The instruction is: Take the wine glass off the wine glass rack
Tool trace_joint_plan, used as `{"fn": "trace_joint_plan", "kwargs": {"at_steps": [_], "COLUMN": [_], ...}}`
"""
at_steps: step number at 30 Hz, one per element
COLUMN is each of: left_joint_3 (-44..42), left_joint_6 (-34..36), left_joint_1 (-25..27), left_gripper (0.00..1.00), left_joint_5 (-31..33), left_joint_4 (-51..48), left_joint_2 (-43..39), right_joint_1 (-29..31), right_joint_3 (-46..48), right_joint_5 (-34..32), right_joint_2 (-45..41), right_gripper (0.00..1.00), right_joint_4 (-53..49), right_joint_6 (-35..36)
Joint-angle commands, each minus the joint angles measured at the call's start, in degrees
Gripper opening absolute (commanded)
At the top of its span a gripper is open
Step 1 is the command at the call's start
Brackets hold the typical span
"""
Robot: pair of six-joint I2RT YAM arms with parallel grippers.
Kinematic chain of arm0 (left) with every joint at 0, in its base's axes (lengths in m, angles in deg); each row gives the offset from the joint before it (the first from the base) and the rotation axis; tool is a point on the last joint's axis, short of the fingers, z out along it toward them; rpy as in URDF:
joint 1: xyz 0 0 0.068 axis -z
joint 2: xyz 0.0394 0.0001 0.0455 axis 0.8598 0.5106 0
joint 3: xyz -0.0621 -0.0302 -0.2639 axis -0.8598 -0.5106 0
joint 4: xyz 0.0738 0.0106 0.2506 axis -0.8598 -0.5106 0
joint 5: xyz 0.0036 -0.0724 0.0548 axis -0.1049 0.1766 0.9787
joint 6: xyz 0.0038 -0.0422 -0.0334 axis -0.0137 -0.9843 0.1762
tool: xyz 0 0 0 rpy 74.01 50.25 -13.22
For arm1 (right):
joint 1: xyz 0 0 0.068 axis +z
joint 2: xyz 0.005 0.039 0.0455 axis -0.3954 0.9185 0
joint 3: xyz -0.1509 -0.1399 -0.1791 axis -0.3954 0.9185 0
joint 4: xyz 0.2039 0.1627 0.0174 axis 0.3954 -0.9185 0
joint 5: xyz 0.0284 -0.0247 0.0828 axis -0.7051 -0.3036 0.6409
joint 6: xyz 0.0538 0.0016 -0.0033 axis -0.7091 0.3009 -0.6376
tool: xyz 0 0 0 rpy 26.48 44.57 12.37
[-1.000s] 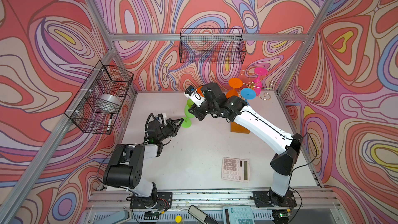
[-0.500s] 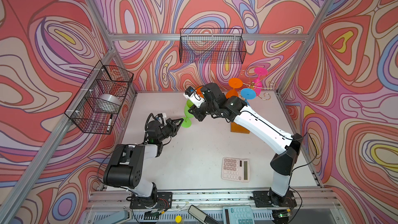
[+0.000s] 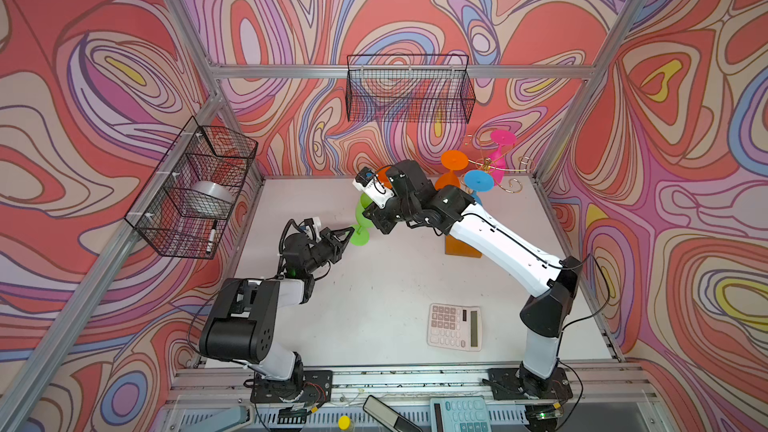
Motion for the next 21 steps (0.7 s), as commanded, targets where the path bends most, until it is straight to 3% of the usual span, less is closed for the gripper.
{"fn": "trace_joint_plan", "kwargs": {"at_steps": [1, 6, 10, 16, 21], "left_joint_3": [-0.5, -0.9, -0.9, -0.8, -0.2], "left_joint_6": [-2.3, -2.9, -2.8, -2.1, 2.4], "left_joint_1": [0.2, 0.2, 0.2, 0.2, 0.2], "left_gripper": [0.00, 0.00, 0.00, 0.00, 0.36], "left_joint_5": [0.5, 0.8, 0.7, 0.7, 0.6], "left_joint_4": [5.5, 6.2, 6.4, 5.0, -2.0], "left_joint_2": [0.6, 0.8, 1.0, 0.3, -3.6], "right_joint_1": [0.1, 0.1, 0.1, 0.0, -0.1], "right_joint_3": [-0.8, -1.6, -1.9, -2.2, -2.3], "right_joint_5": [1.5, 1.8, 1.6, 0.6, -0.9], "right_joint_2": [1.9, 3.0, 3.1, 3.1, 2.8], "right_gripper": [0.12, 0.13, 0.00, 0.00, 0.00], "right_joint_4": [-0.7, -1.3, -1.0, -0.9, -1.2], "right_joint_6": [0.1, 0.3, 0.4, 0.6, 1.1]}}
